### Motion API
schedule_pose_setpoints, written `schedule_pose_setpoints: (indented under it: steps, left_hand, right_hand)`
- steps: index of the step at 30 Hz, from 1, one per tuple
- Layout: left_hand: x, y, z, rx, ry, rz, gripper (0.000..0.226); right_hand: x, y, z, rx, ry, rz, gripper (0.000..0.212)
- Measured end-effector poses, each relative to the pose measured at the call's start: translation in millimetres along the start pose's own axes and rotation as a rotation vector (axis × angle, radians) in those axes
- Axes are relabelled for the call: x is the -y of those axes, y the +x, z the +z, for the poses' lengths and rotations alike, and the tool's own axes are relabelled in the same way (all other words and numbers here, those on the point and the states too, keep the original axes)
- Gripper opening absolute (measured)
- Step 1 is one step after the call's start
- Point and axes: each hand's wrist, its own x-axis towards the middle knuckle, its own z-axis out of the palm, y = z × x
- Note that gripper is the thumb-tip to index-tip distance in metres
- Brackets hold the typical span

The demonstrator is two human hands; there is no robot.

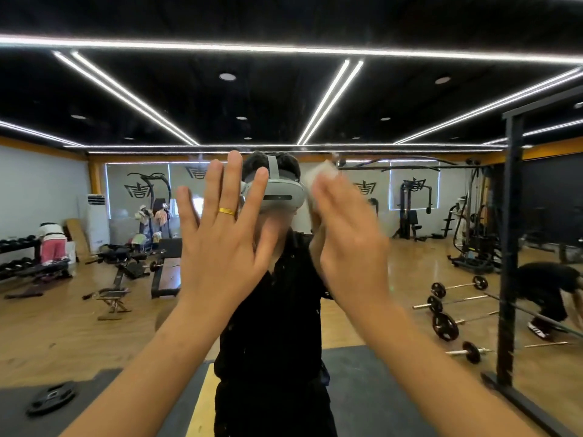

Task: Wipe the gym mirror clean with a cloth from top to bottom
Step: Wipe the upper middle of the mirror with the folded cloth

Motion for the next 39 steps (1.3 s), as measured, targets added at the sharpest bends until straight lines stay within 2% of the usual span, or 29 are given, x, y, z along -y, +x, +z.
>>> schedule_pose_setpoints:
  steps: [3,5,8,12,17,21,24,28,31,35,39]
  left_hand:
    - [0.3,-0.9,1.1,-0.002,0.002,-0.004,0.066]
    - [-0.3,-0.8,1.1,-0.004,0.001,-0.006,0.066]
    - [-0.5,-0.7,1.5,-0.003,-0.004,-0.012,0.066]
    - [-1.6,0.0,0.7,-0.021,0.007,-0.014,0.066]
    - [-2.5,0.5,0.3,-0.034,0.029,-0.005,0.064]
    - [-3.7,2.0,-2.1,-0.039,0.039,-0.008,0.063]
    - [-5.4,1.9,-4.5,-0.034,0.03,-0.006,0.063]
    - [-5.7,2.3,-5.3,-0.021,0.015,-0.025,0.064]
    - [-6.0,1.3,-4.3,-0.016,0.037,-0.021,0.064]
    - [-6.1,1.9,-3.8,-0.002,0.039,-0.03,0.063]
    - [-6.2,1.5,-3.4,-0.014,0.037,-0.033,0.064]
  right_hand:
    - [-0.5,-46.1,-6.8,0.141,-0.025,-0.12,0.073]
    - [-11.0,-44.8,-11.0,0.164,-0.041,-0.175,0.07]
    - [-21.4,-10.0,-12.3,0.128,-0.07,-0.157,0.064]
    - [-34.3,49.8,-10.6,-0.005,-0.063,-0.081,0.042]
    - [-25.1,46.4,-0.8,-0.004,-0.088,0.022,0.054]
    - [-16.3,1.8,-15.0,0.145,-0.126,-0.118,0.057]
    - [-37.8,14.7,-20.0,0.205,-0.125,-0.21,0.052]
    - [-55.2,57.7,-13.6,0.13,-0.052,-0.154,0.055]
    - [-45.3,43.8,-11.4,0.097,-0.064,-0.127,0.063]
    - [-37.6,21.9,-14.6,0.144,-0.068,-0.109,0.082]
    - [-36.6,22.5,-21.9,0.214,-0.084,-0.133,0.08]
